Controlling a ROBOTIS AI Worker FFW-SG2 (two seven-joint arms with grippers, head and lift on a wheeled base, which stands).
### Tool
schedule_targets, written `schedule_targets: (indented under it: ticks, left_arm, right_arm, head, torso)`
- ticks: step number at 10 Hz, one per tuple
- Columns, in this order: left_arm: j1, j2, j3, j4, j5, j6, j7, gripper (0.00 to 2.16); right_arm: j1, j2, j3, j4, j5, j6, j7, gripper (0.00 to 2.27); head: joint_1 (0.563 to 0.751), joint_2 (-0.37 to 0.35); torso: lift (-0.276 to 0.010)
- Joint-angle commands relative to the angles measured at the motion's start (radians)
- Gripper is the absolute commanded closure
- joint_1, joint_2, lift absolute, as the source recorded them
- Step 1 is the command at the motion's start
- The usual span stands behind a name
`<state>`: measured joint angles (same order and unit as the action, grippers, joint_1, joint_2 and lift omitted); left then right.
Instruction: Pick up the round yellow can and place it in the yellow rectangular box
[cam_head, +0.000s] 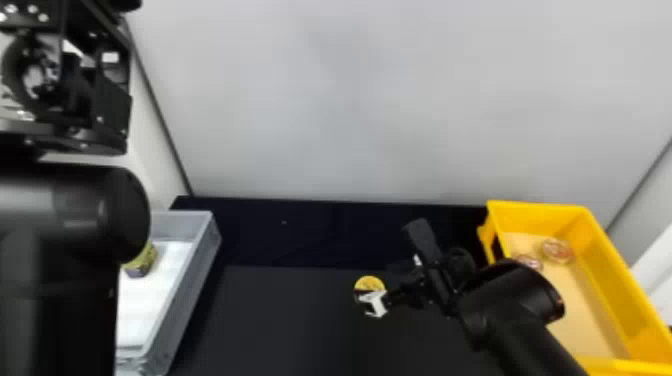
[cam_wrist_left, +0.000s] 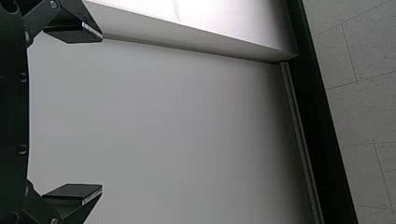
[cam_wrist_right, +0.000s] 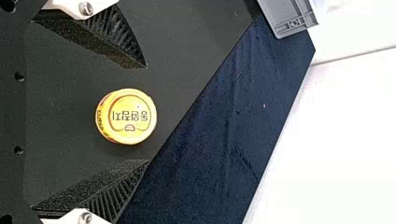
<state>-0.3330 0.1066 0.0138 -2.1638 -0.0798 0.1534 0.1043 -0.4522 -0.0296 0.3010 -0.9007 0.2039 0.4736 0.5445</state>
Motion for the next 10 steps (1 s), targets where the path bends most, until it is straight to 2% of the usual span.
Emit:
schedule_targets:
  ticks: [1,7,10]
  left_arm:
    - [-0.004,-0.001,-0.006,0.007,0.000,-0.006,0.000,0.14]
    - [-0.015,-0.005,-0.018,0.021,0.003,-0.018,0.000,0.14]
    - [-0.014,0.001,-0.018,0.022,0.008,-0.023,-0.001,0.14]
  right_arm:
    - [-0.010,0.010,0.014,0.065,-0.011,-0.042,-0.027,0.04]
    - [-0.030,0.016,0.012,0.163,-0.018,-0.091,-0.076,0.04]
    - [-0.043,0.027,0.006,0.220,-0.026,-0.122,-0.086,0.04]
  head:
    - [0.663,0.054]
    - [0.663,0.054]
    - [0.663,0.054]
  torso:
    - [-0.005]
    - [-0.005]
    - [-0.005]
